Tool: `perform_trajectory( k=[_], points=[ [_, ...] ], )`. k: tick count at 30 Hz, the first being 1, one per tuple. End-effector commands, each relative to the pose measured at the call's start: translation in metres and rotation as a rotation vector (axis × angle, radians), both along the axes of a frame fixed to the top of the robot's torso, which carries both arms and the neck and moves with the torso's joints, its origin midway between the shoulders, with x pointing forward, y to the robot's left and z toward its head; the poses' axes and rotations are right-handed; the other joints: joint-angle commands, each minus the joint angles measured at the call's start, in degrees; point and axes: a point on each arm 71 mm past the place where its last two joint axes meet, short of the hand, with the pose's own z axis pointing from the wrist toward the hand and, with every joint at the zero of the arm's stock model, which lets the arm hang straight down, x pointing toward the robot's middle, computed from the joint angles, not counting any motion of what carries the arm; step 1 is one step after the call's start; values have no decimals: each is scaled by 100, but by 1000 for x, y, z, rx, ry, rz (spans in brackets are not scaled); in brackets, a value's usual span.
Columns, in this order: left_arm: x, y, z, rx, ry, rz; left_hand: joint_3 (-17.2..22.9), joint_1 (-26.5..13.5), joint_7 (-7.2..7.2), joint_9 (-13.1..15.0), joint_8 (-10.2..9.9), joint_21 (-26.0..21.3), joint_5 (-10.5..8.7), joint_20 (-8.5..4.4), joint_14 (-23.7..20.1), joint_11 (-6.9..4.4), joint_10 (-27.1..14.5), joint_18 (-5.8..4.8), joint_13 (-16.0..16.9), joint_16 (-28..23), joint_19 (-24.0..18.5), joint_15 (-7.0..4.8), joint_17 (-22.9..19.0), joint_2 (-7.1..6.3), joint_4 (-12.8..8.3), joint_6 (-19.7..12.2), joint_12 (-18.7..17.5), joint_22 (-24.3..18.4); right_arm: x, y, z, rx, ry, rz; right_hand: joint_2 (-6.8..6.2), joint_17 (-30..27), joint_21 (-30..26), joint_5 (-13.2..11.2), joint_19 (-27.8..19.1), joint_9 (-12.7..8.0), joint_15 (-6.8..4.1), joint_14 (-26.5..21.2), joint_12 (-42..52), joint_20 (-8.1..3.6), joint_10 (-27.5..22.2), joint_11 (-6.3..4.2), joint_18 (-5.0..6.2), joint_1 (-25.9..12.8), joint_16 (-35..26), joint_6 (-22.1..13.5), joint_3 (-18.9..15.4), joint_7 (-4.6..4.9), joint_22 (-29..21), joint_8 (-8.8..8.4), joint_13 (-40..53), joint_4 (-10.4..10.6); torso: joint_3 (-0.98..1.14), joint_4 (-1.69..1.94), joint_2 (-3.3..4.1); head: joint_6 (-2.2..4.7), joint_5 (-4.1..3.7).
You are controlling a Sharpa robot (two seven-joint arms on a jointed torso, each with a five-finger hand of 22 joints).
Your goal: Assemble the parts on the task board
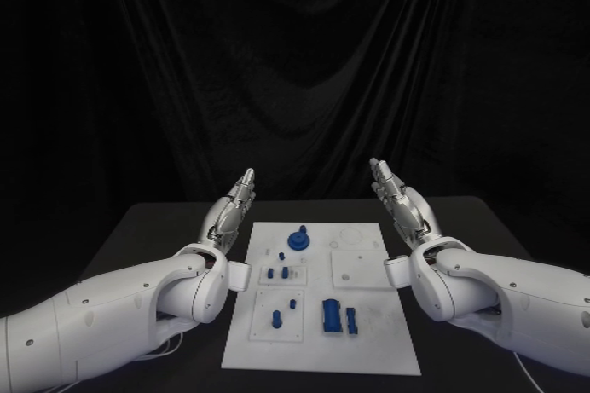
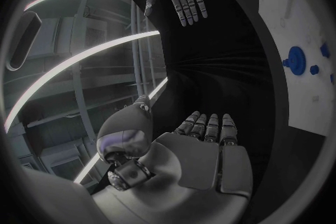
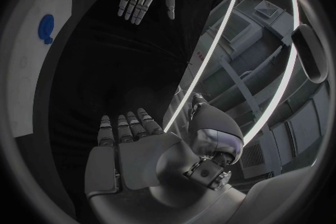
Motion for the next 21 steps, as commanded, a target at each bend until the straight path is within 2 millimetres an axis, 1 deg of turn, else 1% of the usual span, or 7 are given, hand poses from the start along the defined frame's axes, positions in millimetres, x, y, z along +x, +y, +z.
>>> perform_trajectory(
  k=[1, 2, 3, 7, 13, 14, 21],
  points=[
    [2, 5, -1, -8, 100, 161, 572, -909, 4, -7, -32, -35, -316, -40, -3, 68, -10, -301, -7, -21, -3, 39, -7, -287, -208, -247, -19, -7, 6, -4, -12, 81, 158, -140, -36, -9, -37, -213, -2, -11, -72, -3, -202, -189, 7, -109, -256, -791, -67, -193, 414, 1, -19, -54, -12, -200, -13, -73, -83, 168, -16],
    [2, 4, 0, -11, 103, 166, 572, -965, 4, -7, -32, -35, -336, -40, -3, 68, -10, -301, -7, -21, -3, 39, -7, -287, -614, -247, -19, -7, 7, -2, -12, 90, 166, -146, -36, -9, -37, -227, -2, -11, -72, -3, -610, -189, 7, -109, -256, -838, -67, -203, 414, 1, -19, -54, -12, -211, -14, -78, -89, 188, -18],
    [2, 3, 1, -13, 105, 170, 572, -1044, 4, -7, -32, -35, -364, -40, -3, 68, -10, -301, -7, -21, -3, 39, -7, -287, -614, -247, -19, -7, 8, -1, -12, 98, 173, -152, -36, -9, -37, -644, -2, -11, -72, -3, -610, -596, 7, -109, -256, -906, -67, -627, 414, 1, -19, -54, -12, -613, -14, -81, -92, 203, -20],
    [3, 3, 1, -15, 107, 173, 572, -1321, 4, -7, -32, -35, -460, -40, -3, 68, -10, -301, -7, -21, -3, 39, -7, -287, -614, -247, -19, -7, 10, 1, -12, 112, 186, -161, -36, -9, -37, -644, -2, -11, -72, -3, -610, -596, 7, -109, -256, -1149, -67, -627, 414, 1, -19, -54, -12, -613, -15, -84, -95, 214, -21],
    [3, 3, 1, -15, 107, 173, 572, -1593, 4, -7, -32, -35, -556, -40, -3, 68, -10, -301, -7, -21, -3, 39, -7, -287, -614, -247, -19, -7, 10, 1, -12, 112, 186, -161, -36, -9, -37, -644, -2, -11, -72, -3, -610, -596, 7, -109, -256, -1384, -67, -627, 414, 1, -19, -54, -12, -613, -15, -84, -95, 214, -21],
    [3, 3, 1, -15, 107, 173, 572, -1648, 4, -7, -32, -35, -963, -40, -3, 68, -10, -301, -7, -21, -3, 39, -7, -287, -614, -247, -19, -7, 10, 1, -12, 112, 186, -161, -36, -9, -37, -644, -2, -11, -72, -3, -610, -596, 7, -109, -256, -1429, -67, -627, 414, 1, -19, -54, -12, -613, -15, -84, -95, 214, -21],
    [3, 3, 1, -15, 107, 173, 572, -1920, 4, -7, -32, -35, -963, -40, -3, 68, -10, -301, -7, -21, -3, 39, -7, -287, -614, -247, -19, -7, 10, 1, -12, 112, 186, -161, -36, -9, -37, -644, -2, -11, -72, -3, -610, -596, 7, -109, -256, -1668, -67, -627, 414, 1, -19, -54, -12, -613, -15, -84, -95, 214, -21]
  ],
)
